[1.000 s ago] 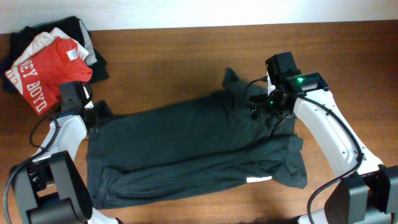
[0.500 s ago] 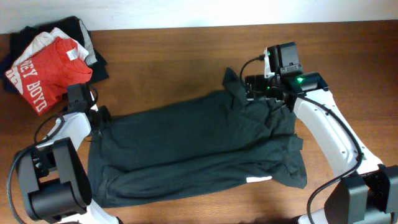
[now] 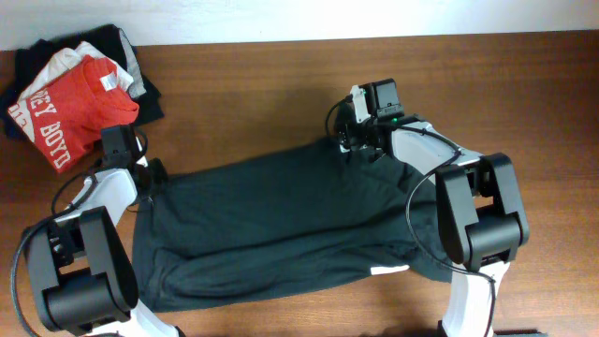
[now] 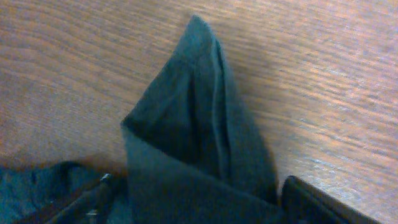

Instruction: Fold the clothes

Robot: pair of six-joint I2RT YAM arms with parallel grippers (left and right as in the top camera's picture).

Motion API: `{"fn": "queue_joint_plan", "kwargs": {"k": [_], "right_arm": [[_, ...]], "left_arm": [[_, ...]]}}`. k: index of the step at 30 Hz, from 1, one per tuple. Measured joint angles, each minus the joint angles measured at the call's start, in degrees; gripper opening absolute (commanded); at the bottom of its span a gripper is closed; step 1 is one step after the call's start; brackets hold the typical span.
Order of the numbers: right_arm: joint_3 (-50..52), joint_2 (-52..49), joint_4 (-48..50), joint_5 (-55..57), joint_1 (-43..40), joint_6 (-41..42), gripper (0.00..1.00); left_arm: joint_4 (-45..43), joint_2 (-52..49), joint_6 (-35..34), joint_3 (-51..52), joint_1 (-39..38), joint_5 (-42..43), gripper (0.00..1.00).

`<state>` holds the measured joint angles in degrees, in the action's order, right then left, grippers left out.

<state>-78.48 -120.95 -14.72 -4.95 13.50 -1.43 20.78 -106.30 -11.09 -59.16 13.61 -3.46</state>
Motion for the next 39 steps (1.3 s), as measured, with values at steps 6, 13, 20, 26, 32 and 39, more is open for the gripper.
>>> {"fn": "queue_joint_plan", "kwargs": {"k": [6, 13, 20, 26, 32, 39], "right_arm": [[-0.3, 0.0, -3.3, 5.4, 0.2, -0.2, 0.25], [-16.3, -0.3, -25.3, 13.9, -0.5, 1.6, 0.08], [-30.8, -0.3, -51.0, 15.2, -5.5, 6.4, 0.04], [-31.3, -0.3, -67.4, 14.8, -8.6, 7.5, 0.04], [-31.3, -0.3, -78.9, 14.8, -9.6, 10.7, 0.13], [-27.4, -0.2, -82.3, 11.3, -10.1, 12.4, 0.38]], "left_arm": [[0.0, 0.0, 0.0, 0.0, 0.0, 0.0, 0.00], [5.9, 1.0, -0.2, -1.0, 0.0, 0.0, 0.01], [20.3, 18.8, -0.9, -1.3, -0.1, 0.3, 0.01], [36.4, 20.0, -2.2, -1.5, -0.3, 1.1, 0.00], [45.6, 20.0, -3.5, -1.5, -0.3, 1.5, 0.01], [49.0, 20.0, -4.1, -1.5, -0.3, 1.2, 0.51]]}}
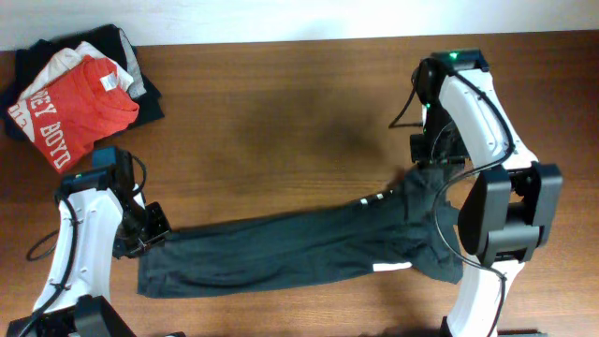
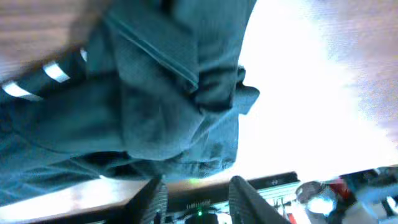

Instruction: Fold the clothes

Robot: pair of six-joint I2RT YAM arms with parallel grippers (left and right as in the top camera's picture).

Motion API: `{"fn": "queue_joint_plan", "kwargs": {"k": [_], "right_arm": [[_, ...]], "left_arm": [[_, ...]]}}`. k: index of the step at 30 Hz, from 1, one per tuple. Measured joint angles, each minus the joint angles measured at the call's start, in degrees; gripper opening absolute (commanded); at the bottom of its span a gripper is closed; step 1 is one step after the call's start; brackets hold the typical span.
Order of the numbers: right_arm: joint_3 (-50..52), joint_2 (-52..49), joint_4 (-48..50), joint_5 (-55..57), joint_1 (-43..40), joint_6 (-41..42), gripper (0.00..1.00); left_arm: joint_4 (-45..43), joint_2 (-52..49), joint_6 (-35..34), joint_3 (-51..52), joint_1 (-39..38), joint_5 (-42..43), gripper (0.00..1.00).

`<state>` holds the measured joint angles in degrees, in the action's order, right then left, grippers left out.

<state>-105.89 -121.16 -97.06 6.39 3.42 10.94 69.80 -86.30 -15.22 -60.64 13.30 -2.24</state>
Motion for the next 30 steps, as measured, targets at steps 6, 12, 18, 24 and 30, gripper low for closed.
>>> {"fn": "queue_joint_plan", "kwargs": {"k": [6, 12, 18, 24, 30], "right_arm": [[4.7, 0.0, 1.7, -0.5, 0.0, 0.2, 0.74], [4.9, 0.0, 14.3, -2.8, 0.0, 0.0, 0.74], [7.4, 0.0, 24.7, -4.0, 0.0, -0.4, 0.66], [16.3, 0.1, 34.6, -4.2, 0.0, -1.2, 0.30], [11.6, 0.1, 27.4, -2.1, 0.0, -1.7, 0.04]], "left_arm": [[0.1, -0.1, -0.2, 0.0, 0.0, -0.1, 0.52], [-2.8, -0.1, -0.2, 0.0, -1.9, 4.0, 0.52], [-3.6, -0.1, -0.2, 0.0, -7.9, 5.3, 0.52], [-3.9, -0.2, -0.2, 0.0, -8.1, 5.3, 0.52], [-4.6, -0.2, -0.2, 0.0, -8.1, 5.3, 0.46]]}}
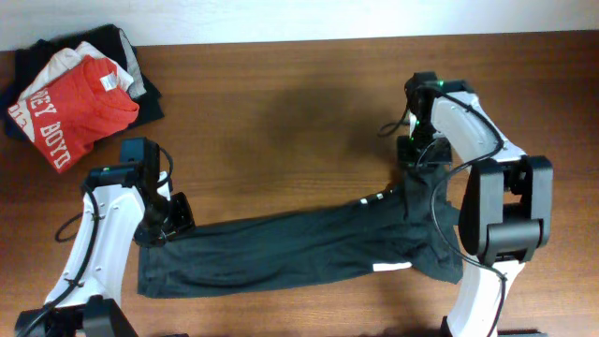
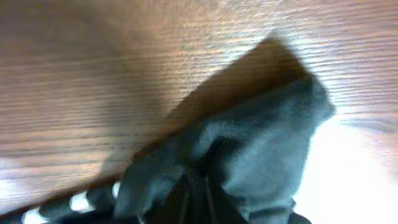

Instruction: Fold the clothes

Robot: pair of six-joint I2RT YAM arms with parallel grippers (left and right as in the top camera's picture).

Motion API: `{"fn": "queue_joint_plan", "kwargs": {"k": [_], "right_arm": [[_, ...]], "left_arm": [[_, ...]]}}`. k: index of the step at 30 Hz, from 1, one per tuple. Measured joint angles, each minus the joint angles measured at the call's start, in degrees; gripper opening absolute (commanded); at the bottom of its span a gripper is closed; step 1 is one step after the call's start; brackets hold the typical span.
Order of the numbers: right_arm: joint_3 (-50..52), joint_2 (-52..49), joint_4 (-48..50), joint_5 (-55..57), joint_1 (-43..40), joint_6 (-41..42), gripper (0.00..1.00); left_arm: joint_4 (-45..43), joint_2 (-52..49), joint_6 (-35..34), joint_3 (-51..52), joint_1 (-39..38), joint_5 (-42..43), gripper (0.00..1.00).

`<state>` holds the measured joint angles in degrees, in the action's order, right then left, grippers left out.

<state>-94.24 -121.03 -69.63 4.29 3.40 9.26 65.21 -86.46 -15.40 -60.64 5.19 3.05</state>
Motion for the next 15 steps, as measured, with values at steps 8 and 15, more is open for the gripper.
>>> {"fn": "queue_joint_plan", "kwargs": {"k": [8, 15], "right_arm": [[-6.8, 0.3, -14.4, 3.0, 0.0, 3.8, 0.04], [-5.6, 11.8, -22.7, 4.3, 0.0, 7.4, 0.04]], "left_arm": [[0.5, 0.0, -0.7, 0.0, 0.0, -2.5, 0.29], [1.0, 0.0, -0.7, 0.0, 0.0, -4.0, 0.26]]}}
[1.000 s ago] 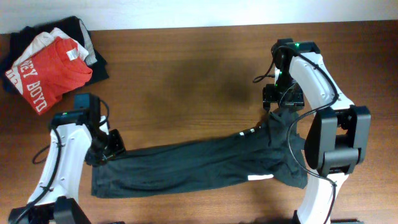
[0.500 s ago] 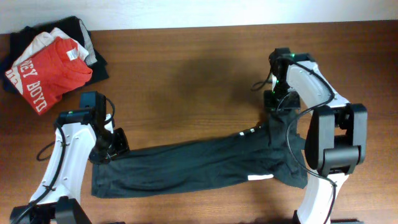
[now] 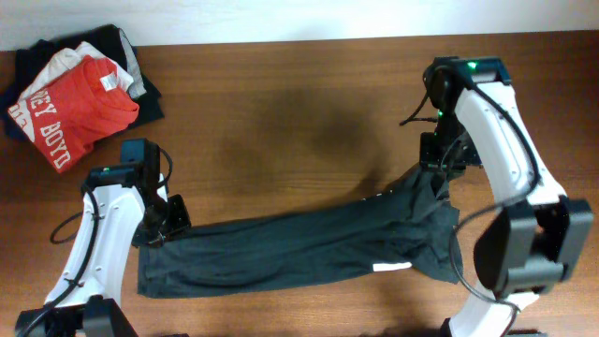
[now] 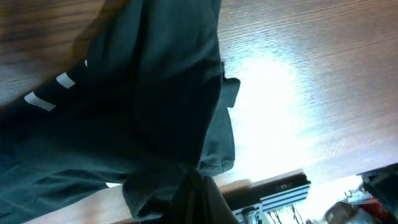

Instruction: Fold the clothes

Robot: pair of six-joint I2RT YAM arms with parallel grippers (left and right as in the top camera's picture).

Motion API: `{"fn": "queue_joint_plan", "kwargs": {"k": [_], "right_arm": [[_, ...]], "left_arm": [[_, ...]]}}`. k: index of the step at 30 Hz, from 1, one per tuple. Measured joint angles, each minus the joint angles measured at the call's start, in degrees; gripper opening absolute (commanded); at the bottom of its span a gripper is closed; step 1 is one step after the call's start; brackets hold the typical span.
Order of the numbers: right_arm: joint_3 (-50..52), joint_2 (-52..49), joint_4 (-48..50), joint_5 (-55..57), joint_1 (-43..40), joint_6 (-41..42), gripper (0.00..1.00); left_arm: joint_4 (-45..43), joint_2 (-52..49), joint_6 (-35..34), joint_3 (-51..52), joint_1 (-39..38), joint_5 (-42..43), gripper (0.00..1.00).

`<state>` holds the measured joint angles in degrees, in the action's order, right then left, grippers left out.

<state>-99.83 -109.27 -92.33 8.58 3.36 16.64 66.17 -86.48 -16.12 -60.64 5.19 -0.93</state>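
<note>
A dark green garment lies as a long narrow band across the front of the wooden table. My right gripper is shut on its far right corner, and the cloth rises up to it. In the right wrist view the garment hangs from my gripper, with small white stripes at its left side. My left gripper sits on the band's far left corner, where the cloth is drawn up into it.
A pile of clothes with a red printed shirt on top lies at the back left corner. The table's front edge and a metal frame show below the hanging cloth in the right wrist view.
My right gripper has shifted a little to the right and stands higher, with the garment's right corner hanging from it. The left gripper and the rest of the band have hardly moved.
At first the garment lay spread wide, with both grippers at its far corners. Then it lay doubled into a narrow band nearer the front, both grippers on its ends. After that the right gripper was low by the right corner, and now holds it raised.
</note>
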Motion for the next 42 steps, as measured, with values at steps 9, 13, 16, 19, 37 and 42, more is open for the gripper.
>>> {"fn": "queue_joint_plan", "kwargs": {"k": [9, 13, 16, 19, 37, 42], "right_arm": [[22.4, 7.4, 2.7, 3.7, -0.6, 6.6, 0.38], [23.3, 7.5, 1.3, 3.3, -0.7, 7.5, 0.79], [23.3, 7.5, 1.4, 3.0, -0.7, 7.3, 0.90], [23.3, 7.5, 5.5, -0.5, -0.7, 5.2, 0.90], [33.0, 7.8, 28.0, -22.3, 13.1, -11.6, 0.06], [33.2, 7.8, 23.6, -18.9, 14.6, -9.0, 0.04]], "left_arm": [[5.5, 0.0, -1.7, 0.0, 2.2, -2.8, 0.17], [7.6, 0.0, -2.4, 0.0, 2.7, -3.0, 0.43], [8.4, 0.0, -3.2, 0.0, 2.7, -2.9, 0.61], [8.2, 0.0, -3.2, 0.0, 2.7, -2.3, 0.31], [7.0, -1.0, 0.7, -10.8, -3.6, 4.9, 0.78], [7.1, -1.1, 0.7, -10.7, -3.6, 4.6, 0.78]]}}
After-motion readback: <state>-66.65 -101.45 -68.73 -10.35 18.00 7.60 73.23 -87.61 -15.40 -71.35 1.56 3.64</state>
